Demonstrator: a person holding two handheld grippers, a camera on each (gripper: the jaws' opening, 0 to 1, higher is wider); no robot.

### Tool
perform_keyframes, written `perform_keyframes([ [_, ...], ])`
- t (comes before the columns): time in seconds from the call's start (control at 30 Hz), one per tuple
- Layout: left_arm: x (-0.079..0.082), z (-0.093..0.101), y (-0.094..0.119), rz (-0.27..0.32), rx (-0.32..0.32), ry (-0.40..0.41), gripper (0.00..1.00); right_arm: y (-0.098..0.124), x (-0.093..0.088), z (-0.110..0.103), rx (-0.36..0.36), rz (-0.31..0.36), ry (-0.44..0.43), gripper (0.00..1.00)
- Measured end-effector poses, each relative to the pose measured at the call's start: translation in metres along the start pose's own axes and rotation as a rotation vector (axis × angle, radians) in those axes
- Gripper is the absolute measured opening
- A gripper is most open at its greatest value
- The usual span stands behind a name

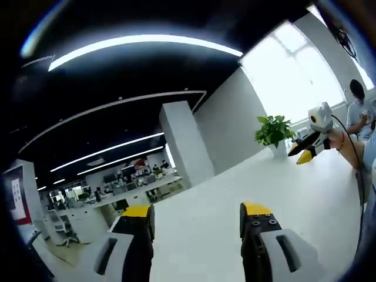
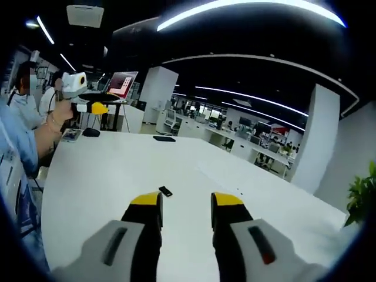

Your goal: Snap the two parts of the plastic buckle together until the buckle closes and remains connected.

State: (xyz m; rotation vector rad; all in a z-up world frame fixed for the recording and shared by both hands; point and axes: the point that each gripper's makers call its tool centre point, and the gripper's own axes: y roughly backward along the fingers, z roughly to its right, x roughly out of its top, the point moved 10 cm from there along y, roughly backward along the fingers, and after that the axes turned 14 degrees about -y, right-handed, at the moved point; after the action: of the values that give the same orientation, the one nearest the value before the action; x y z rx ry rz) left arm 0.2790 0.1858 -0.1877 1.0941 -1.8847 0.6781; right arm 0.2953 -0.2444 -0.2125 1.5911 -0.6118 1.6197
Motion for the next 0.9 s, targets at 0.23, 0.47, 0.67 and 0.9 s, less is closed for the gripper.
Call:
perform_keyframes([
  [0.23,-0.005,0.004,0.029,0.002,0.104,0.029,0.64,0.019,-0.006,0.004,-0.044,0.053,-0.031,0.33],
  [0.47,-0.017,0.006,0.051,-0.006,0.192,0.078,0.71,0.045,-0.013,0.004,-0.111,0.104,-0.032,0.36],
  [0.67,-0.028,0.008,0.062,-0.003,0.243,0.108,0.73,0.063,-0.023,0.002,-0.166,0.153,-0.046,0.36],
  [0.9,-0.045,0.018,0.062,0.022,0.289,0.132,0.71,0.073,-0.043,0.002,-0.197,0.207,-0.089,0.36],
])
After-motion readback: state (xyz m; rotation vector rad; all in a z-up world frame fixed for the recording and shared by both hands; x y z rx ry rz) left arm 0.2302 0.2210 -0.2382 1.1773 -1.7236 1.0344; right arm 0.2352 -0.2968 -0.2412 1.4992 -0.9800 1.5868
